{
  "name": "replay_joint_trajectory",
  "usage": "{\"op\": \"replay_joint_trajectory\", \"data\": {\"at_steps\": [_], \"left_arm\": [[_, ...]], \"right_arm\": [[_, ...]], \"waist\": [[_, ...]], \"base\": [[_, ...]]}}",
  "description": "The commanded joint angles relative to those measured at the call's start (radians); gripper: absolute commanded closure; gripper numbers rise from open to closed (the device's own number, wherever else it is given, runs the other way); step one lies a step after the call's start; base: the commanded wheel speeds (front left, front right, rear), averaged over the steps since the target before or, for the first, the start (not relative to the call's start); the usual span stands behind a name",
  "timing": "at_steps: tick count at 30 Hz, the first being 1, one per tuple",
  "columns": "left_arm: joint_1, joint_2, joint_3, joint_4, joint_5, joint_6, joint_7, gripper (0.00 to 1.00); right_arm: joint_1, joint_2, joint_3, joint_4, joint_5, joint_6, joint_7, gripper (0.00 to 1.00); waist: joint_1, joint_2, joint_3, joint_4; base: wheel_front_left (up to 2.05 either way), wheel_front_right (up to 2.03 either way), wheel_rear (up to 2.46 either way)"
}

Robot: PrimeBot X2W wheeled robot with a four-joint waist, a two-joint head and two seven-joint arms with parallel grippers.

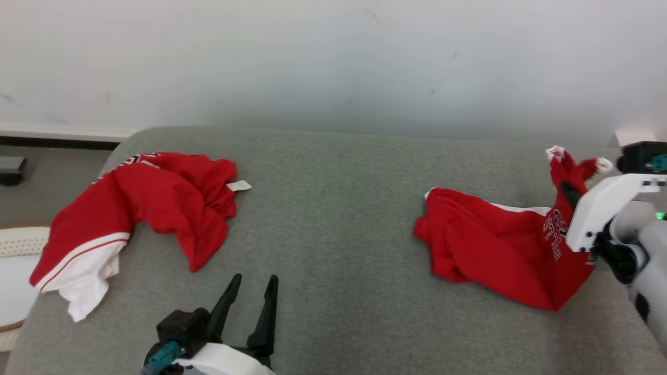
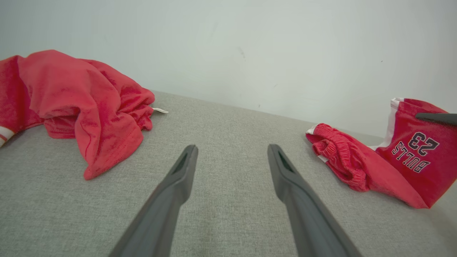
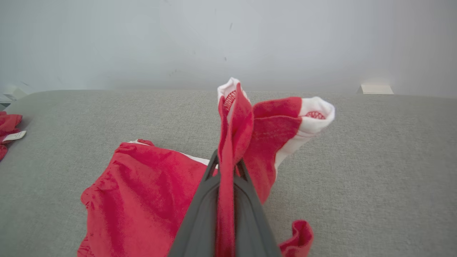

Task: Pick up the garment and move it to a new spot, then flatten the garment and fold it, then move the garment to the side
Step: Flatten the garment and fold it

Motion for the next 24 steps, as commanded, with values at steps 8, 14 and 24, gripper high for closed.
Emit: {"op": "replay_joint_trajectory", "data": {"at_steps": [8, 14, 24], "left_arm": [[-0.006, -0.036, 0.032, 0.042, 0.02, -0.03, 0.0, 0.0], [-0.008, -0.056, 0.055, 0.059, 0.034, -0.045, 0.0, 0.0], [0.009, -0.074, 0.101, 0.074, 0.06, -0.063, 0.0, 0.0]], "right_arm": [[-0.055, 0.155, 0.061, 0.121, -0.06, -0.002, 0.055, 1.0], [-0.064, 0.225, 0.092, 0.162, -0.09, -0.002, 0.078, 0.6], [0.013, 0.245, 0.068, -0.078, 0.016, -0.002, 0.02, 0.0]], "waist": [[0.0001, -0.0001, 0.015, 0.08], [0.0001, -0.0001, 0.022, 0.086], [0.0001, -0.0001, -0.003, 0.014]], "base": [[0.0, 0.0, 0.0], [0.0, 0.0, 0.0], [0.0, 0.0, 0.0]]}}
